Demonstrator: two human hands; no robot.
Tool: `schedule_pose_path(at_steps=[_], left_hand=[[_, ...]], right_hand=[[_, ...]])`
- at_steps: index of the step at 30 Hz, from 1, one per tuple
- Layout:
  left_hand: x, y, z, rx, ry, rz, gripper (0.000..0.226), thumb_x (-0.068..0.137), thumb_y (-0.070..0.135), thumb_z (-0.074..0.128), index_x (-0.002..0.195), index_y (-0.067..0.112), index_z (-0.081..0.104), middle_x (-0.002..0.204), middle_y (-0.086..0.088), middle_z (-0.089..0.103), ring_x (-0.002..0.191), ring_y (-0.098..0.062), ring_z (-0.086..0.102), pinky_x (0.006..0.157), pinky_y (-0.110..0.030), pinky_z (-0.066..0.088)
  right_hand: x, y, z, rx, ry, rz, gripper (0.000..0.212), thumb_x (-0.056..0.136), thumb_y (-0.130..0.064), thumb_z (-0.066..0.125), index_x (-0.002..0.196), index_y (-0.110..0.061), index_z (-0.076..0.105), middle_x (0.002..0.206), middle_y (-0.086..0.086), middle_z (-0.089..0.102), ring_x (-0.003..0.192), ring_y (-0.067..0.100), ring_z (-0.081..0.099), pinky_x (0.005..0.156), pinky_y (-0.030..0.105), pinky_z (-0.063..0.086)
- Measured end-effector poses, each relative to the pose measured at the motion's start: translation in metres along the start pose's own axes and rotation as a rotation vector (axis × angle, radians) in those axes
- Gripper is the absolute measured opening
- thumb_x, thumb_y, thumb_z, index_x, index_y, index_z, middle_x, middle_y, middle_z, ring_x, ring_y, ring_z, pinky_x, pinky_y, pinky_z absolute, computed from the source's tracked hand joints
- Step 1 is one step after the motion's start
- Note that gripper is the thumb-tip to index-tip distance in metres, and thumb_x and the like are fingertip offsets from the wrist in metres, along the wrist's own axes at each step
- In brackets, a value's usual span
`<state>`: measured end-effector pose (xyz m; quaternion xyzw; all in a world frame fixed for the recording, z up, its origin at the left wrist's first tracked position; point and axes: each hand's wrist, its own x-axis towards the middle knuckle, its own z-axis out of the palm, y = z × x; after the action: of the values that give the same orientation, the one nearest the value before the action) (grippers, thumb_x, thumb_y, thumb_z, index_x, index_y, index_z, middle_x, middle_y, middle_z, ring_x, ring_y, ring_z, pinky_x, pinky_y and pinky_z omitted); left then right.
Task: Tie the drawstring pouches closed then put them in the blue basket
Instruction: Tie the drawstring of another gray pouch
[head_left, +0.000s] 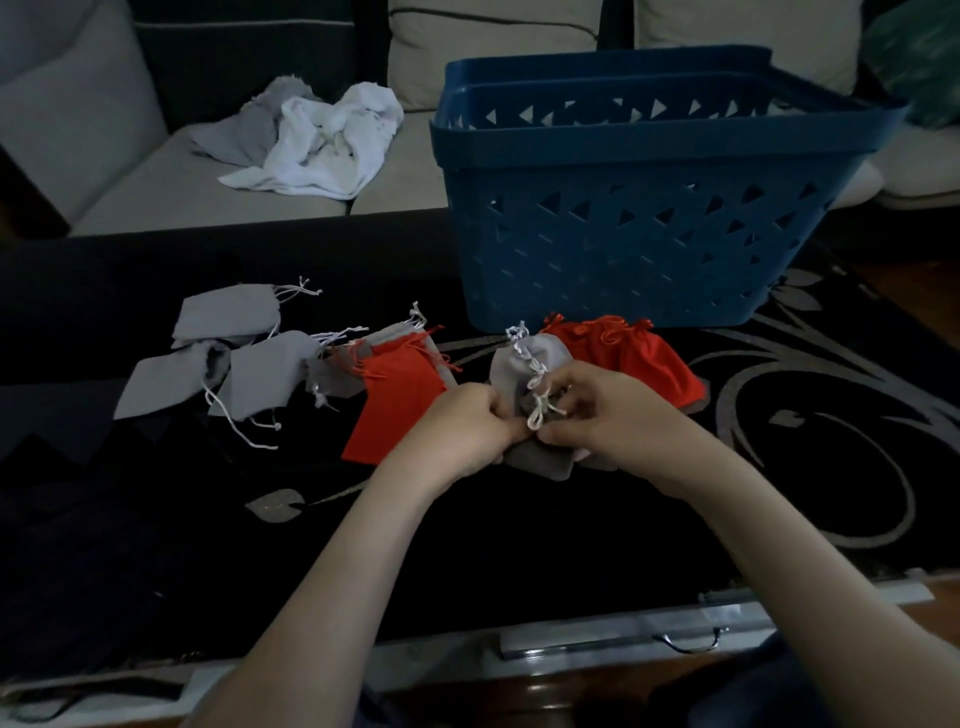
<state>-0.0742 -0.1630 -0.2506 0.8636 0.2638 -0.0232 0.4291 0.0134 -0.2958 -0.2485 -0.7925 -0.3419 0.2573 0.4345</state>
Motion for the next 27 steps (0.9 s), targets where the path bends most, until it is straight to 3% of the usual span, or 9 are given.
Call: schedule_pose_path(at_steps=[3,5,8,14,17,21,24,27], left_hand=[[-0.001,0.005,0.003,0.163,-0.030,-0.028,0.027,0.089,0.035,0.061,0.071,0.015,0.056,0.069,-0.005,0.060,0.061,-0.016,0.053,0.061,-0.028,0.038],[-0.002,0.007,0.006,0.228,-0.012,-0.024,0.023,0.090,0.032,0.060,0.075,0.014,0.057,0.075,-0.010,0.063,0.070,-0.022,0.058,0.066,-0.034,0.041],[-0.003,0.008,0.012,0.309,0.041,0.000,0.027,0.091,0.034,0.057,0.083,0.009,0.062,0.090,-0.012,0.068,0.087,-0.027,0.062,0.073,-0.037,0.046],[-0.004,0.005,0.008,0.403,0.037,-0.006,0.031,0.094,0.039,0.054,0.095,0.008,0.059,0.095,-0.009,0.065,0.092,-0.025,0.060,0.072,-0.034,0.044],[-0.006,0.001,0.002,0.460,0.151,-0.003,0.029,0.096,0.036,0.051,0.104,0.008,0.055,0.102,-0.011,0.062,0.097,-0.030,0.059,0.071,-0.033,0.042],[-0.008,-0.010,-0.008,0.525,0.316,-0.015,0.037,0.096,0.027,0.051,0.126,0.006,0.049,0.116,-0.017,0.056,0.109,-0.034,0.054,0.082,-0.036,0.041],[-0.014,-0.016,-0.020,0.537,0.432,-0.037,0.032,0.095,0.020,0.052,0.124,0.008,0.048,0.126,-0.018,0.044,0.116,-0.035,0.042,0.091,-0.036,0.037],[-0.019,-0.024,-0.034,0.572,0.481,-0.115,0.043,0.094,0.021,0.052,0.133,0.010,0.038,0.134,-0.018,0.036,0.122,-0.036,0.034,0.098,-0.041,0.034]], right_hand=[[0.006,0.008,0.005,-0.209,0.137,-0.049,0.027,0.078,-0.006,0.071,0.100,-0.015,0.058,0.072,-0.006,0.056,0.060,0.000,0.051,0.055,0.007,0.040],[0.009,0.012,0.010,-0.293,0.200,-0.095,0.026,0.079,-0.006,0.068,0.100,-0.013,0.055,0.072,-0.009,0.053,0.066,0.006,0.052,0.059,0.011,0.038],[0.012,0.018,0.016,-0.490,0.245,-0.148,0.026,0.082,-0.009,0.066,0.101,-0.010,0.047,0.094,0.004,0.056,0.091,0.026,0.054,0.075,0.034,0.044],[0.012,0.008,0.017,-0.668,0.370,-0.125,0.037,0.084,-0.024,0.058,0.116,-0.009,0.049,0.115,0.010,0.050,0.108,0.029,0.042,0.087,0.036,0.033],[0.009,-0.005,0.021,-0.648,0.458,-0.139,0.051,0.075,-0.029,0.047,0.124,-0.014,0.049,0.120,0.006,0.045,0.111,0.027,0.037,0.087,0.037,0.026],[0.009,-0.018,0.034,-0.665,0.458,-0.231,0.066,0.064,-0.031,0.043,0.127,-0.017,0.051,0.128,0.003,0.043,0.115,0.023,0.031,0.090,0.036,0.019],[0.012,-0.027,0.047,-0.639,0.429,-0.339,0.056,0.065,-0.025,0.049,0.120,-0.016,0.056,0.123,0.005,0.048,0.112,0.022,0.033,0.089,0.037,0.024],[0.018,-0.032,0.062,-0.545,0.289,-0.384,0.046,0.072,-0.020,0.048,0.116,-0.009,0.058,0.115,0.009,0.054,0.108,0.026,0.041,0.090,0.037,0.031]])
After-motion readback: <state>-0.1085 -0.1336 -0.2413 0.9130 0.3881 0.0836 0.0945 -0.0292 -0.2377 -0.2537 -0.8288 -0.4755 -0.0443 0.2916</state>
